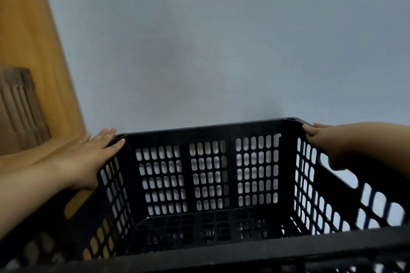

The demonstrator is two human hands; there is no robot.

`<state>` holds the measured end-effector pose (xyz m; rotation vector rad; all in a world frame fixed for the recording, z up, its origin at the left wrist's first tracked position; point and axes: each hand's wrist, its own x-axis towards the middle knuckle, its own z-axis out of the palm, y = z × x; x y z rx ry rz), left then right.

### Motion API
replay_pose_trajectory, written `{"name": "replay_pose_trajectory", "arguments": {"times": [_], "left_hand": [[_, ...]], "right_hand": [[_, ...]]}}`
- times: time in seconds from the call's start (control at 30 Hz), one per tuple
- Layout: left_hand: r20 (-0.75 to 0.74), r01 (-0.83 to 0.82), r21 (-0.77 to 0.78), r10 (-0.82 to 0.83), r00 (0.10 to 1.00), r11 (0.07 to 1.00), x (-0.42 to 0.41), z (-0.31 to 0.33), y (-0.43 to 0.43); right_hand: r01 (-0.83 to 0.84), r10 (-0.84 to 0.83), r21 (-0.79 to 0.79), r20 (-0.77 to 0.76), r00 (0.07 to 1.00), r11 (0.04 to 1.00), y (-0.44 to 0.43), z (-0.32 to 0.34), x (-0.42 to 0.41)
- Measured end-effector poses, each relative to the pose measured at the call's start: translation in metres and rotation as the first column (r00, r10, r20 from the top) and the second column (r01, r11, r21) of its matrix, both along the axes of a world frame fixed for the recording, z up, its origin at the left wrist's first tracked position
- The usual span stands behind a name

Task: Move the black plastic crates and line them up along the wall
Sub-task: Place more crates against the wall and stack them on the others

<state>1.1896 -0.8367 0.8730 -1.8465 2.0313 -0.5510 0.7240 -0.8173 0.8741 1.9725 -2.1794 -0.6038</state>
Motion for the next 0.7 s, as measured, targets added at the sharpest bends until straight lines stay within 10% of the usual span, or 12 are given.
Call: {"name": "replay_pose_trajectory", "arguments": {"times": [0.7], "left_hand": [[-0.019,-0.230,0.120,0.234,0.972,0.966,-0.008,0.001,0.027]], "right_hand": [[0.140,-0.139,0.014,-0.058,0.989,0.990,0.037,-0.001,0.004]]}}
